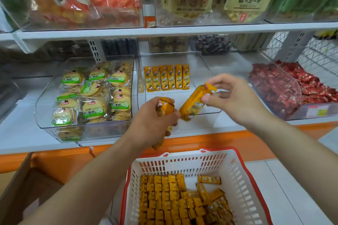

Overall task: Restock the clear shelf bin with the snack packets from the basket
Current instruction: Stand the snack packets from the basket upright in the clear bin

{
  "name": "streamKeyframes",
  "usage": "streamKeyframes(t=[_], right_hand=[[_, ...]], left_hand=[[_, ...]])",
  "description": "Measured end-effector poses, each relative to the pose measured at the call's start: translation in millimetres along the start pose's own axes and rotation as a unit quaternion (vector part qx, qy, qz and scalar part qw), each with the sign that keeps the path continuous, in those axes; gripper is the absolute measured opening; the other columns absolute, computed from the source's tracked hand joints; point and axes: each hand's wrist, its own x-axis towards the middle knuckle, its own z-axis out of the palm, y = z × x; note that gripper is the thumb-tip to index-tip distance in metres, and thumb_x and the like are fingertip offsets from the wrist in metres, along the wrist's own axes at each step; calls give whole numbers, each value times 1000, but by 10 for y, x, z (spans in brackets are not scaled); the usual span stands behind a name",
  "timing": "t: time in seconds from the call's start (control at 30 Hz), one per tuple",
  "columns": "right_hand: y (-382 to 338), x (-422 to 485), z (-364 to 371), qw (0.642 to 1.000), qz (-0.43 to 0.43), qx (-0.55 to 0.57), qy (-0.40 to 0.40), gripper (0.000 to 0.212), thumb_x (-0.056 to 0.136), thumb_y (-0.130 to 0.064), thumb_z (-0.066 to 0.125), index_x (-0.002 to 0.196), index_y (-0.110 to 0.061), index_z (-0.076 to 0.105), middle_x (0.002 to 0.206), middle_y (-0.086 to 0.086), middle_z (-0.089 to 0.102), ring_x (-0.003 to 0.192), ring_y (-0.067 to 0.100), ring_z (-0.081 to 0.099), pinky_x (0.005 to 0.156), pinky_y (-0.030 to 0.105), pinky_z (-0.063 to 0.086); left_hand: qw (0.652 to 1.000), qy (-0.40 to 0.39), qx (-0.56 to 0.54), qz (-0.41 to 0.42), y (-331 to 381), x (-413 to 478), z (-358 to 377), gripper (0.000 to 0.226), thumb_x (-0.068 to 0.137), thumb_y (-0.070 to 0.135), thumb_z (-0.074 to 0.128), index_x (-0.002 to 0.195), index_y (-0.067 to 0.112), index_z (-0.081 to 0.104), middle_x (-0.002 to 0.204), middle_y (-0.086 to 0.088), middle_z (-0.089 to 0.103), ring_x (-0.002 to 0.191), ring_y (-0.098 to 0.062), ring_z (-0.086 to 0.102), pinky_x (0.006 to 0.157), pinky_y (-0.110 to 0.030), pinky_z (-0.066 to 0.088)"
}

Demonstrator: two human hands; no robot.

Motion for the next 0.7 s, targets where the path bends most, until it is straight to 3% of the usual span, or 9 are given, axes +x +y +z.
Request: streamKeyframes(t=[0.17, 0.3, 0.43, 0.57, 0.7], right_hand=[[84, 727, -154, 975, -67, -213, 10, 31, 77, -4, 78, 98, -23, 66, 94, 0, 71, 83, 26, 71, 79, 36, 58], [320, 1423, -163, 913, -89, -398, -6, 32, 80, -14, 75, 111, -18, 71, 108, 5, 73, 99, 24, 67, 81, 26, 47], [509, 1952, -124, 846, -79, -524, -52, 31, 86, -26, 73, 116, -21, 69, 118, 8, 69, 107, 31, 64, 88, 35, 52], [572, 2242, -36, 797, -55, -594, -98, 30, 85, -29, 76, 115, -25, 69, 116, 7, 69, 105, 31, 64, 84, 33, 53], [614, 2378, 46, 766, -37, -627, -136, 34, 80, -28, 80, 111, -26, 68, 114, 4, 69, 105, 28, 64, 78, 28, 43]], left_hand=[[999, 34, -5, -15, -2, 121, -176, 24, 93, 20, 73, 114, 24, 62, 82, 0, 75, 67, -8, 72, 57, -22, 58], [998, 61, -20, -17, -40, 204, -258, 18, 94, 19, 70, 111, 22, 64, 71, 7, 73, 65, -6, 72, 52, -17, 54], [996, 77, -30, -21, -68, 255, -287, 17, 94, 18, 70, 110, 23, 65, 72, 1, 74, 60, -4, 70, 49, -14, 50], [997, 79, -14, -24, -110, 286, -280, 16, 93, 22, 71, 106, 28, 65, 71, 3, 75, 59, -10, 71, 54, -24, 59], [997, 65, -18, -30, -159, 287, -283, 16, 93, 20, 70, 105, 29, 65, 72, 3, 75, 60, -10, 70, 53, -18, 56]])
